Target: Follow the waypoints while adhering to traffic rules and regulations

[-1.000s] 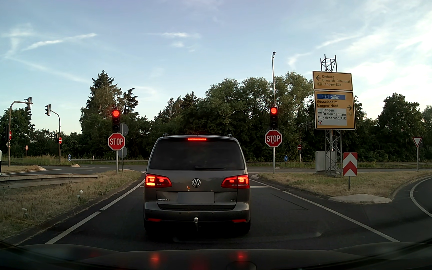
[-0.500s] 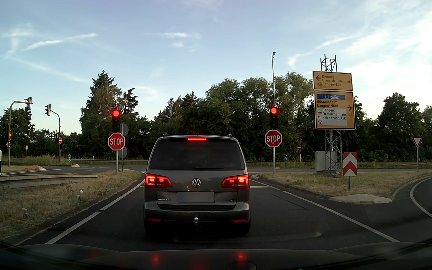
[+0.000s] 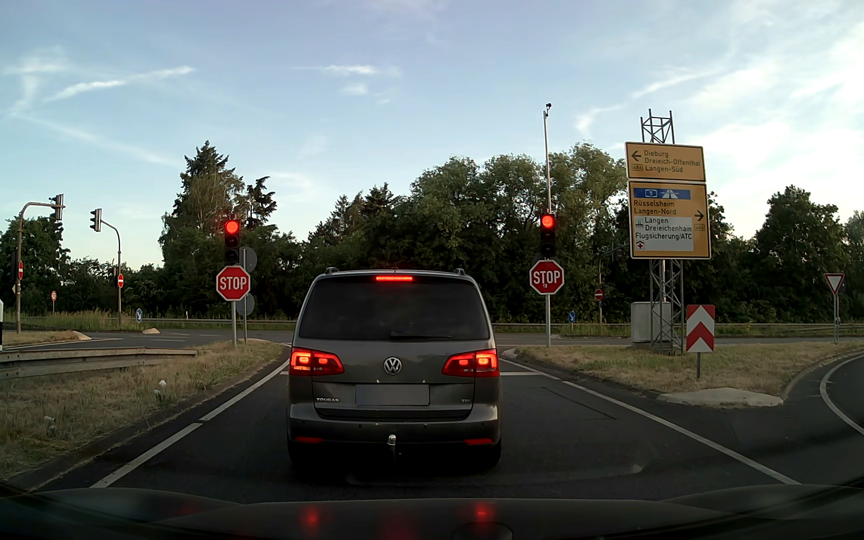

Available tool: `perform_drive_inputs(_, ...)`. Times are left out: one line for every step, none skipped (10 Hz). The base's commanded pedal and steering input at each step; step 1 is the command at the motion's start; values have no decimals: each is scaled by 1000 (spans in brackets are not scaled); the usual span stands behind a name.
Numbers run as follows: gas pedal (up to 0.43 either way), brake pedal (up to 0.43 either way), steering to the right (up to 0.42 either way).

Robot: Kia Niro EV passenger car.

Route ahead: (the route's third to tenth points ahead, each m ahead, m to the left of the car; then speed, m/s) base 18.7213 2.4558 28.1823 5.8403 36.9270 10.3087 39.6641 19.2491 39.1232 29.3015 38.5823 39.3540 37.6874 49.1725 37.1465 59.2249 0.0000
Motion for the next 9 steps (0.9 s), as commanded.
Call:
perform_drive_inputs(0,384,-11)
perform_drive_inputs(0,378,-11)
perform_drive_inputs(0,378,-11)
perform_drive_inputs(0,378,-11)
perform_drive_inputs(0,378,-11)
perform_drive_inputs(0,378,-11)
perform_drive_inputs(0,378,-11)
perform_drive_inputs(0,384,-11)
perform_drive_inputs(0,378,-11)
